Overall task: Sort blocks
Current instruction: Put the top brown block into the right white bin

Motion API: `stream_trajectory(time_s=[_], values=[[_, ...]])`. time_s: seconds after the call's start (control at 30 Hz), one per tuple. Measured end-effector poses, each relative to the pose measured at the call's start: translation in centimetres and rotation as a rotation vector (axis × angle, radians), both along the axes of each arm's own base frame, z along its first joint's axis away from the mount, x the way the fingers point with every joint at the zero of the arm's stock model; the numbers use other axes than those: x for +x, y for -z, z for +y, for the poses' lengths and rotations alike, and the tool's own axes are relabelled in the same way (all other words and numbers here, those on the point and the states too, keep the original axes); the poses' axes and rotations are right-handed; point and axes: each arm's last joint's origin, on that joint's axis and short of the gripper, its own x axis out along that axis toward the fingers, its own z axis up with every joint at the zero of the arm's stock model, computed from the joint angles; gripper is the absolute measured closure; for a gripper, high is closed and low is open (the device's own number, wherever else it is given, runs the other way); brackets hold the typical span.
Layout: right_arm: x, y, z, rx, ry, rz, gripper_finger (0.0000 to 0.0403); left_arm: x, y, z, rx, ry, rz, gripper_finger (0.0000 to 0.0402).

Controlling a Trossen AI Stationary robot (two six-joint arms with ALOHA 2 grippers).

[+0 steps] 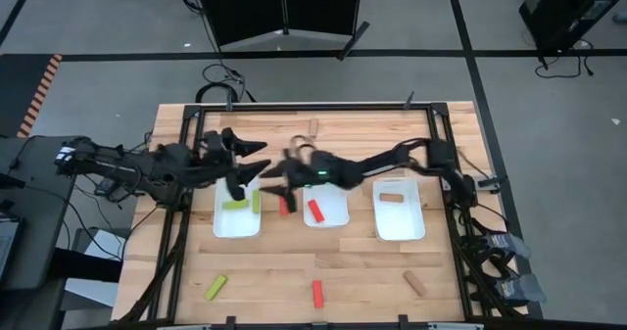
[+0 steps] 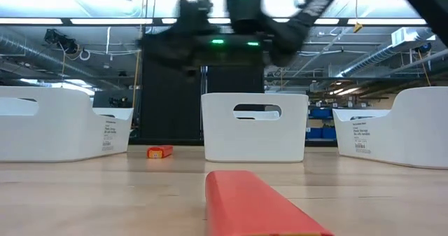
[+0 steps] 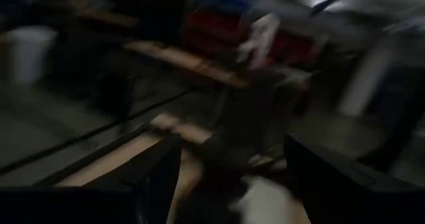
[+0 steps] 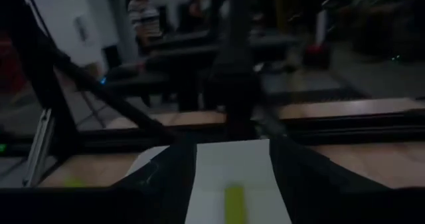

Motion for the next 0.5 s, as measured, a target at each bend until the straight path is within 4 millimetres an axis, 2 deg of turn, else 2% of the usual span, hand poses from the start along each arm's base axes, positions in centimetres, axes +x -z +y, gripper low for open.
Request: stream_trajectory(time_s=[0.1, 0.23, 0.33, 0.5], values=[[-4.6, -0.7, -0.2, -0.03, 0.084, -0.027, 0.022, 1.0, 1.3, 0.0, -0.045, -0.082, 0.079, 0.0129], [-10.7, -2.5, 0.2, -0.076, 0.206, -0.028, 0.0223, 2.7, 2.9, -0.2, -0.087, -0.1, 0.136, 0.0129], [-15.3, -3.8, 0.8, -0.13, 0.305, -0.035, 0.0214, 4.1, 4.5, -0.5, -0.149, -0.105, 0.192, 0.0129], [-21.9, -6.1, 1.8, -0.223, 0.503, -0.055, 0.0192, 6.3, 6.6, -0.8, -0.3, -0.166, 0.421, 0.0145]])
